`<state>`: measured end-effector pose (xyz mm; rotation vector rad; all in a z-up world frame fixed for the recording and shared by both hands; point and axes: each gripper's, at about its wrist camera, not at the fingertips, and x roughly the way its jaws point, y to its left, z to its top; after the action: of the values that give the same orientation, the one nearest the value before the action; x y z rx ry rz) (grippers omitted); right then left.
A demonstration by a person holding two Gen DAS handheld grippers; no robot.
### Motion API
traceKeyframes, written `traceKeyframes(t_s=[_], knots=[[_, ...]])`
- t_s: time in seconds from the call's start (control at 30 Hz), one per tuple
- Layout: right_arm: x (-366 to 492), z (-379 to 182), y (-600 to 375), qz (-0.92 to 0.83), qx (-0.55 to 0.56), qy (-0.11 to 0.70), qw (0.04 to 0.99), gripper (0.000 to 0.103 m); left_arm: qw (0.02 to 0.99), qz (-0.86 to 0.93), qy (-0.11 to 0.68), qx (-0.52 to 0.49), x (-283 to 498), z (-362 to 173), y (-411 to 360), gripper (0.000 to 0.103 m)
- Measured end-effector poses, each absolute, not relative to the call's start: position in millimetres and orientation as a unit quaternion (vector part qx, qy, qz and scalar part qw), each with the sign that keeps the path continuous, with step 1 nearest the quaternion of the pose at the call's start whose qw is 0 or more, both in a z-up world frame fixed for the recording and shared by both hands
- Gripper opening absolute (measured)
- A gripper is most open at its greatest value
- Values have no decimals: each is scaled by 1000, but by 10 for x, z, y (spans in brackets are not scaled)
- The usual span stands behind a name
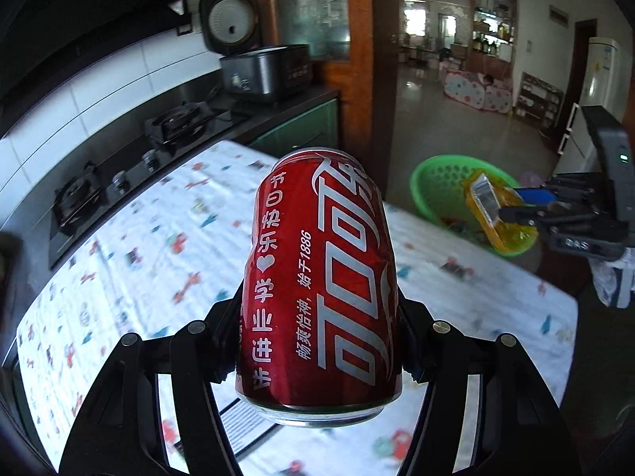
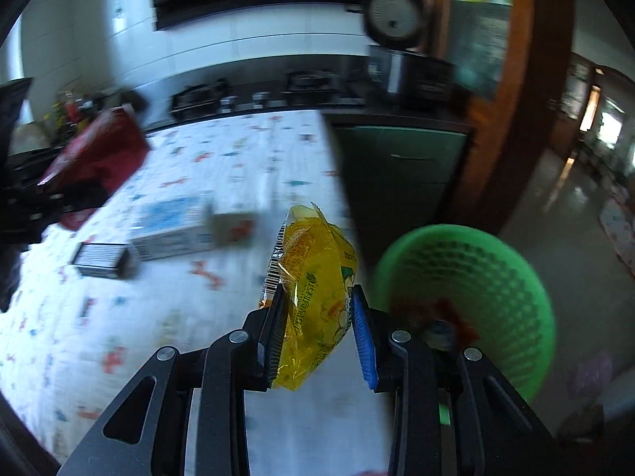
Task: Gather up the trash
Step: 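Drop the chip bag into the basket with the right gripper while the left carries the Coca-Cola can, then carry the Coca-Cola can over the green basket and open the left gripper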
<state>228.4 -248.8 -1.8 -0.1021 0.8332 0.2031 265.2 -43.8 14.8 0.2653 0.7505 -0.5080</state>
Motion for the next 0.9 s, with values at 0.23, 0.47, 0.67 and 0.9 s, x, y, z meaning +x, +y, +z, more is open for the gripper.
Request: traceKeyframes(t_s=[0.23, 0.47, 0.67, 0.9], knots=[[2480, -250, -3515, 5, -39, 425, 904, 31, 882, -280, 357, 126, 2700, 168, -1209, 62], [2613, -494, -4122, -44, -6, 424, 905, 59, 868, -308, 366, 131, 2795, 60, -1858, 62], [2604, -582, -4374, -50, 12, 417, 908, 62, 854, -322, 383, 141, 2906, -130, -2351, 62], [2350, -480, -4402, -48, 4, 399, 916, 67, 841, -325, 411, 134, 3064, -369, -2779, 62]])
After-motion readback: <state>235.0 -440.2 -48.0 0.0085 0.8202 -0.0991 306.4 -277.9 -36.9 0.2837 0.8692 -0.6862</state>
